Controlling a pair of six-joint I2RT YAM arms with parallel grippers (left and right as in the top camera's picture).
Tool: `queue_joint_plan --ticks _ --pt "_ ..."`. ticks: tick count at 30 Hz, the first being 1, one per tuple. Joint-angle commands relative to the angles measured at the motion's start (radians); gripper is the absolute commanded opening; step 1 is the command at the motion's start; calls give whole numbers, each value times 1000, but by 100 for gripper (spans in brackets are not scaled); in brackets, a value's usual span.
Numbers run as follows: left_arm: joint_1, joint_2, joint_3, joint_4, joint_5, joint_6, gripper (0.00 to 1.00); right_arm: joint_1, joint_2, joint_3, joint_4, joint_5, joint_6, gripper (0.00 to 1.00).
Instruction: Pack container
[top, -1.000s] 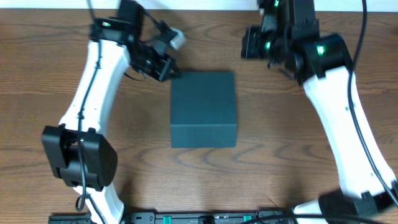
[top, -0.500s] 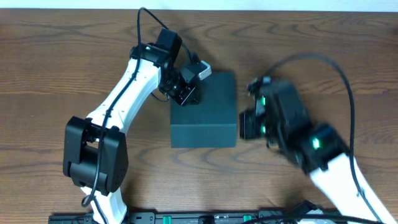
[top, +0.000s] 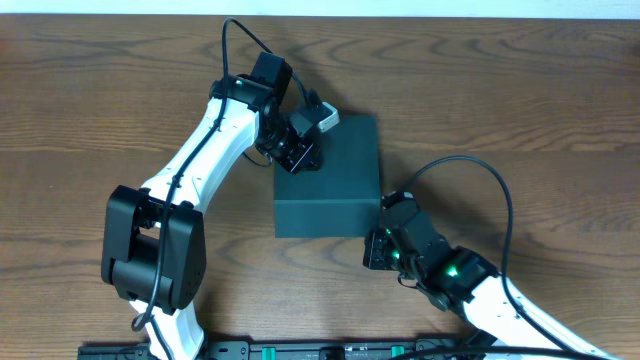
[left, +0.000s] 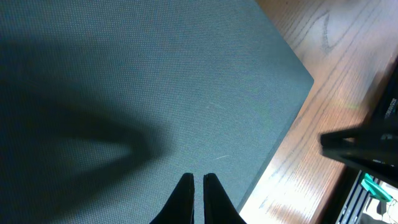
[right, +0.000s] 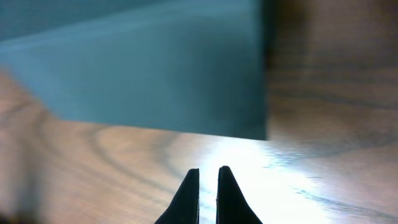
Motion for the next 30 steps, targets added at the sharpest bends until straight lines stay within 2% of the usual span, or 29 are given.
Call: queue_joint_plan --ticks 1,6,18,27,30 --pt "3 11 -3 0 -8 8 6 9 44 -10 57 69 68 1" --pt "3 11 -3 16 -9 8 6 8 123 -10 215 94 68 2" --pt "3 11 -5 52 -61 8 6 8 323 -10 473 104 88 1" --pt "3 11 -5 49 -61 8 6 9 350 -10 518 130 101 1" --pt "3 9 -4 32 -61 3 6 8 347 -10 517 39 72 1"
